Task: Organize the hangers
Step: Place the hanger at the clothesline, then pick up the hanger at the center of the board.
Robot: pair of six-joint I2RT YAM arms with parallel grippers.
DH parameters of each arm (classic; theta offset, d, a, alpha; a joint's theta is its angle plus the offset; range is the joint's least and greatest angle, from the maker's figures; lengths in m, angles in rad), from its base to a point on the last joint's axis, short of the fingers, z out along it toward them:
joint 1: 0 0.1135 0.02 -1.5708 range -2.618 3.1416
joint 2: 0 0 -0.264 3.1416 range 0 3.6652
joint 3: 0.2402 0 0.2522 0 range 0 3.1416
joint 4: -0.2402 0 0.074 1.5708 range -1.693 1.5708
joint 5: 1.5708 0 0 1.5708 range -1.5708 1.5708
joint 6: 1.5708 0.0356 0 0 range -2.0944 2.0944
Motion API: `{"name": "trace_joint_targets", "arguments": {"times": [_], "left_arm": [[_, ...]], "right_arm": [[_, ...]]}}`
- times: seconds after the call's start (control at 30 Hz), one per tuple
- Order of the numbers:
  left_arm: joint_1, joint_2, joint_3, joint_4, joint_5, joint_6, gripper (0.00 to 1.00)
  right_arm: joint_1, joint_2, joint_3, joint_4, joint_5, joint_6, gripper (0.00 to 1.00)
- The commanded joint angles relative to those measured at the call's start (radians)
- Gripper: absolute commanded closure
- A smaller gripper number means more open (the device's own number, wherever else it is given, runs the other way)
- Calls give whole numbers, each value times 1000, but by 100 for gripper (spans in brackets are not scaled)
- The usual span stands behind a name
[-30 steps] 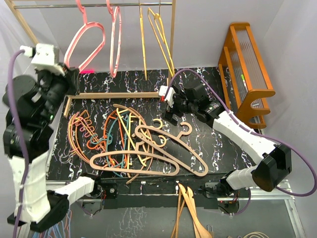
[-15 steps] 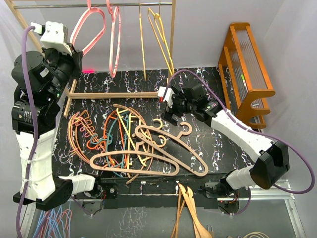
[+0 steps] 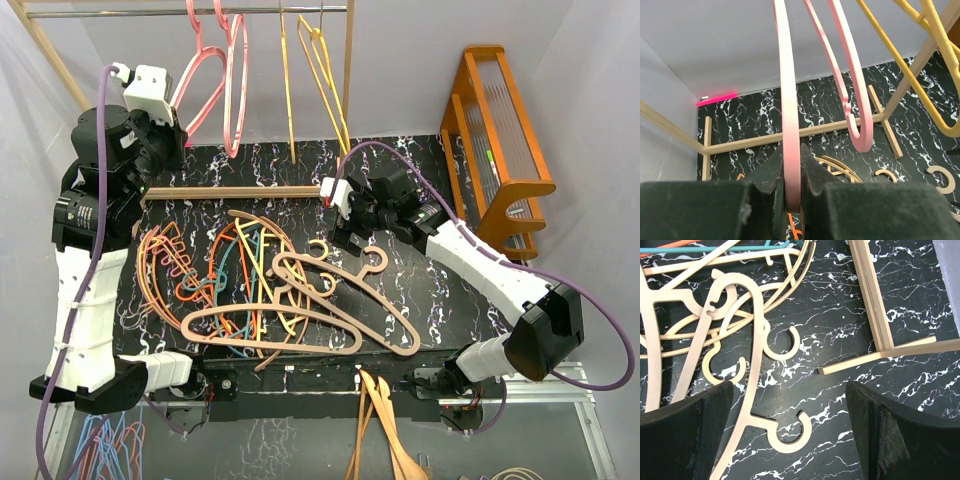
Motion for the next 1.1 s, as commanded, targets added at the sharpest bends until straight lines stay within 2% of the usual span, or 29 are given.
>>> {"name": "trace_joint_targets", "arguments": {"times": [0.0, 0.03, 0.1, 0.17, 0.3, 0.37, 0.47, 0.57, 0.63, 0.73, 0.83, 0.9, 1.0, 1.07], "left_arm": [[5, -58, -21, -28, -28, -42, 62], [5, -81, -49, -21, -41, -66, 54], [6, -168, -164, 29, -46, -129, 32], [5, -271, -286, 24, -49, -196, 23], [5, -416, -535, -128, -31, -314, 4], [6, -517, -669, -141, -4, -363, 3], [6, -598, -780, -183, 12, -417, 3], [6, -613, -871, -157, 87, -457, 3], [7, -610, -935, -113, 144, -484, 3], [5, -594, -999, -65, 174, -504, 3], [6, -556, -1016, -27, 194, -518, 3], [6, -545, -1026, -8, 189, -529, 3], [5, -513, -1012, -15, 159, -535, 3], [6, -493, -1005, -20, 153, -534, 3]], "right_arm": [[-7, -26, 10, -3, -28, -9, 1], [-9, -28, 3, 6, -19, 3, 1], [-18, -31, -20, 53, 27, 48, 1], [-28, -28, -40, 54, 19, 49, 1], [-76, -27, -88, -12, -70, 3, 1], [-138, -34, -124, -9, -104, 25, 1], [-223, -55, -190, -11, -116, 37, 1], [-264, -97, -279, 11, -92, -38, 1], [-308, -113, -327, 17, -133, -141, 1], [-389, -65, -348, -71, -250, -397, 1], [-459, 2, -339, -262, -383, -882, 0], [-464, 63, -304, -343, -419, -1080, 0], [-462, 156, -232, -377, -493, -1177, 0], [-446, 212, -190, -373, -476, -1196, 1]]}}
